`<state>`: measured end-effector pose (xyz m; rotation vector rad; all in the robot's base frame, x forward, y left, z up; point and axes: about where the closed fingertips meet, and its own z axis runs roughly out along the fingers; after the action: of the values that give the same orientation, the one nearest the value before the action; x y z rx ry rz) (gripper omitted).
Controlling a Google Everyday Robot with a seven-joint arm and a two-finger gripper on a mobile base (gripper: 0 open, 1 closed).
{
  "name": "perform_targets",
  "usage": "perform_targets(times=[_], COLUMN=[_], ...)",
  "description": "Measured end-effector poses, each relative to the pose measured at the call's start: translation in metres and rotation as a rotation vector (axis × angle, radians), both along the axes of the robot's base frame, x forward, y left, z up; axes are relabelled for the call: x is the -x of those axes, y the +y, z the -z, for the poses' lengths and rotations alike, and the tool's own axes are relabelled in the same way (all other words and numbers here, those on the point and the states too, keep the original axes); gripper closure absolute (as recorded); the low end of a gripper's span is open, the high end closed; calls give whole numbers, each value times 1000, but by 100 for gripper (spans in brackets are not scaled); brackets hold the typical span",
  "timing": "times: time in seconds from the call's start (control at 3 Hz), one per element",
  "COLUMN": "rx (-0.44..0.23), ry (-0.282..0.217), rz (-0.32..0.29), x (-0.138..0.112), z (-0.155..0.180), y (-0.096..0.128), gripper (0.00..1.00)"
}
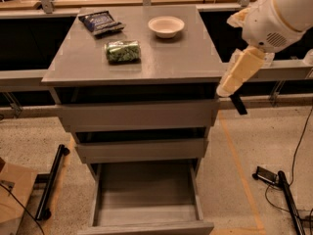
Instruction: Place green can into bottom drawer
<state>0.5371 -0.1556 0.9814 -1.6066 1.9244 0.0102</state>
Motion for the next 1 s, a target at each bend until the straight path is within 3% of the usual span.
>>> perform_targets(times=[0.33,0.67,1.0], rx=[-103,-166,-176], ry=[-50,-63,-66], rz=[-118,-200,-208], x=[-70,-112,-119], z=[8,15,16], y=[60,106,112], gripper=[0,0,0])
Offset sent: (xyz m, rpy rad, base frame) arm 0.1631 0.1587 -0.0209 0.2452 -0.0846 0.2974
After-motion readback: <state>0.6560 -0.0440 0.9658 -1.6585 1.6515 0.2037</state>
